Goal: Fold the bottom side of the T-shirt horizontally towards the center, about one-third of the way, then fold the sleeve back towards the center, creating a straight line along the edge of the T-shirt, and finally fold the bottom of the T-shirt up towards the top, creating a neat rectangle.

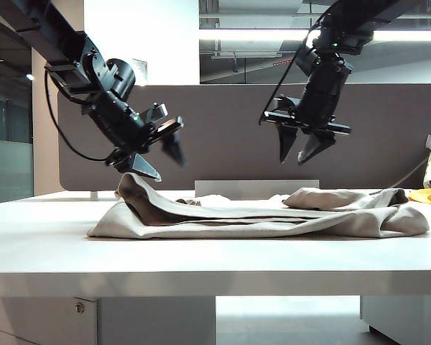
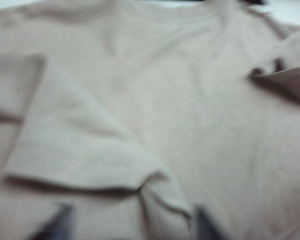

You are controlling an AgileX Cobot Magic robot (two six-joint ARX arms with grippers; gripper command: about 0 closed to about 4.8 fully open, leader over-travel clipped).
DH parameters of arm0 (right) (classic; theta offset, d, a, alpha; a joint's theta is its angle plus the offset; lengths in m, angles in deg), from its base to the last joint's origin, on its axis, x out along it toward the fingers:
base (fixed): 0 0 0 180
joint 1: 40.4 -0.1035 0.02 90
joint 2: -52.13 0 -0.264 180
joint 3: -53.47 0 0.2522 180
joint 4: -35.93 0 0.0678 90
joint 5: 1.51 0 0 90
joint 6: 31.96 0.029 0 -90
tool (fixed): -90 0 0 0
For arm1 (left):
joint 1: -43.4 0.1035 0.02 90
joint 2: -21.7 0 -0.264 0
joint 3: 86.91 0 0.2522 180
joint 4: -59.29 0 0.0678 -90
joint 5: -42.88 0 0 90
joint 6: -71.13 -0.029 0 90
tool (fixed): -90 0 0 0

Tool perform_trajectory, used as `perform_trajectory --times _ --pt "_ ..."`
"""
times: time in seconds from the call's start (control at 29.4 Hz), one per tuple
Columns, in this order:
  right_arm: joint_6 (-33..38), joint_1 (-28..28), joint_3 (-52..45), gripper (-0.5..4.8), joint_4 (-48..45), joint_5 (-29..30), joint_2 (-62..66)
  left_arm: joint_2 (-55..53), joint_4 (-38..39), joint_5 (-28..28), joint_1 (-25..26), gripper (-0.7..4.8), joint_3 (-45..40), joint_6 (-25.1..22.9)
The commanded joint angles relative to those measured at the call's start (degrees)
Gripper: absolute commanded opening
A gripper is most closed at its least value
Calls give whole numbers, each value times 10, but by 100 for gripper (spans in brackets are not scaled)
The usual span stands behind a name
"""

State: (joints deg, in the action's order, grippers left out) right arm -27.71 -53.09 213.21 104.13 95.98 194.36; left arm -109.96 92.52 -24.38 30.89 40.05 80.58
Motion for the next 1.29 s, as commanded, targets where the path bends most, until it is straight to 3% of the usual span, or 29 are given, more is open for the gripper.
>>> perform_trajectory --times 0.03,0.17,0.41,1.29 --pt "0 10 2 142 15 -14 -6 15 34 6 10 160 2 -32" --pt "-7 21 2 114 33 -16 -10 32 63 4 21 84 2 -62" --pt "-12 40 2 84 54 -18 -25 66 93 -50 28 21 2 -106" --pt "-13 57 2 80 101 -19 -71 93 143 -44 28 -6 2 -105"
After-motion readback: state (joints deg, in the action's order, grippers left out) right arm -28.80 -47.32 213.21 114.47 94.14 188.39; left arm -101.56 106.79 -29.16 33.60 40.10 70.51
